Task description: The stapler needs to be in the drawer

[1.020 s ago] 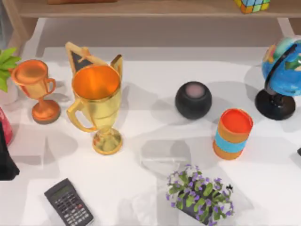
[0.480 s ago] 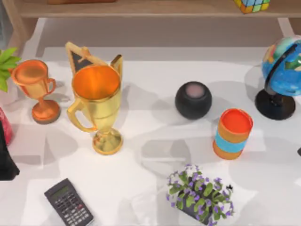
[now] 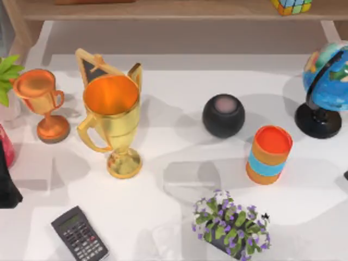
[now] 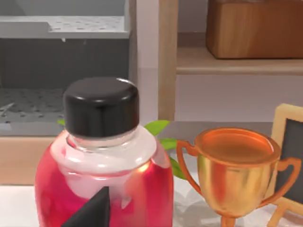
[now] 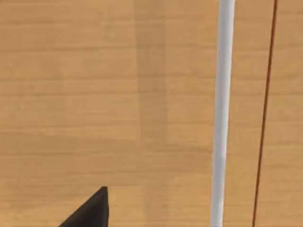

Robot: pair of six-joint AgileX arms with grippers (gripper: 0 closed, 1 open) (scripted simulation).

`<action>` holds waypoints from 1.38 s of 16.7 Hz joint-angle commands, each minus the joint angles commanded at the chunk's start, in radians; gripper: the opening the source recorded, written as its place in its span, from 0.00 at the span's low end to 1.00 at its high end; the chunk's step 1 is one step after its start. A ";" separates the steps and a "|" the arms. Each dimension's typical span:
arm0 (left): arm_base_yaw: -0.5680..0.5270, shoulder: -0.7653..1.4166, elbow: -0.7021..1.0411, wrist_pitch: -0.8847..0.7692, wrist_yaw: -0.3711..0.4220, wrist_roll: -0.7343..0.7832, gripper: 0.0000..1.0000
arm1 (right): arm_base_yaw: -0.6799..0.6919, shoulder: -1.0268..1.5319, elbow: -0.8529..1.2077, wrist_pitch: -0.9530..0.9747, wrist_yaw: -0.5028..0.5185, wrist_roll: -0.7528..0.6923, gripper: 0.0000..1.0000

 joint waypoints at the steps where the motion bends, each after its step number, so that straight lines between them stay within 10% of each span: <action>1: 0.000 0.000 0.000 0.000 0.000 0.000 1.00 | -0.005 0.023 0.014 0.015 -0.005 -0.017 1.00; 18: 0.000 0.000 0.000 0.000 0.000 0.000 1.00 | 0.016 0.089 0.137 -0.039 0.017 -0.029 1.00; 23: 0.000 0.000 0.000 0.000 0.000 0.000 1.00 | 0.016 0.089 0.137 -0.039 0.017 -0.029 0.62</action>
